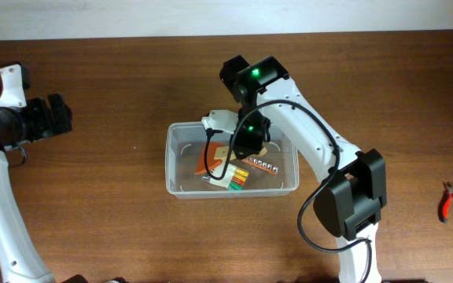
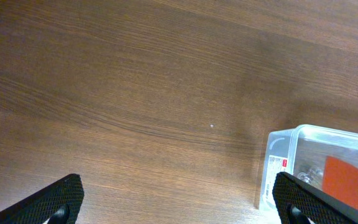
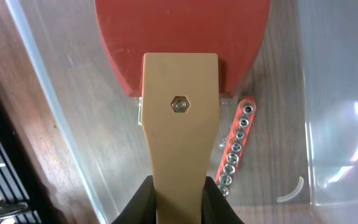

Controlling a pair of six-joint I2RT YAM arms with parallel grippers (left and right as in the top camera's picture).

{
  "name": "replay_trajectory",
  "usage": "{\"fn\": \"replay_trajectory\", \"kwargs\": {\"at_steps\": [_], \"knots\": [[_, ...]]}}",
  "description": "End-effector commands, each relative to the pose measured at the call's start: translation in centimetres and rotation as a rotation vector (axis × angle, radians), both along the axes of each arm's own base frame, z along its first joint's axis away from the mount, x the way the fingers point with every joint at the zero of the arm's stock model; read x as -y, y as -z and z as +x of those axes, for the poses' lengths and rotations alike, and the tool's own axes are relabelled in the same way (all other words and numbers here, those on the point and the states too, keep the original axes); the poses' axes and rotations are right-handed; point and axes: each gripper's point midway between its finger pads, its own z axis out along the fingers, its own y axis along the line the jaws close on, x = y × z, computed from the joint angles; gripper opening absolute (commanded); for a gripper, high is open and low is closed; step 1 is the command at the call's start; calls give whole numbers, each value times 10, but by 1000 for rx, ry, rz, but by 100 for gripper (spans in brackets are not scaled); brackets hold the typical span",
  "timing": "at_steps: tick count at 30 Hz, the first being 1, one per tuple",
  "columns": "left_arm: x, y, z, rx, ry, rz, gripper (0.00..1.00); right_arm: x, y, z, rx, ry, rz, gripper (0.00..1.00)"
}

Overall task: Pack container
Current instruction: 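Lower the scraper into the container, open and raise the right gripper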

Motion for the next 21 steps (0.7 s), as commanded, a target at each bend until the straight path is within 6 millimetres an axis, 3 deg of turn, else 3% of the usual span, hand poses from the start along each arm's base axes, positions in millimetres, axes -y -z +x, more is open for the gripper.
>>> {"fn": "replay_trajectory", "kwargs": {"at_steps": [1,21], "knots": [[0,-7,2,22,-5,-6,99,-4,7,-5,-23,-17,19,11],[0,-7,2,22,-5,-5,99,-4,23,-3,-16,-16,19,31]]}}
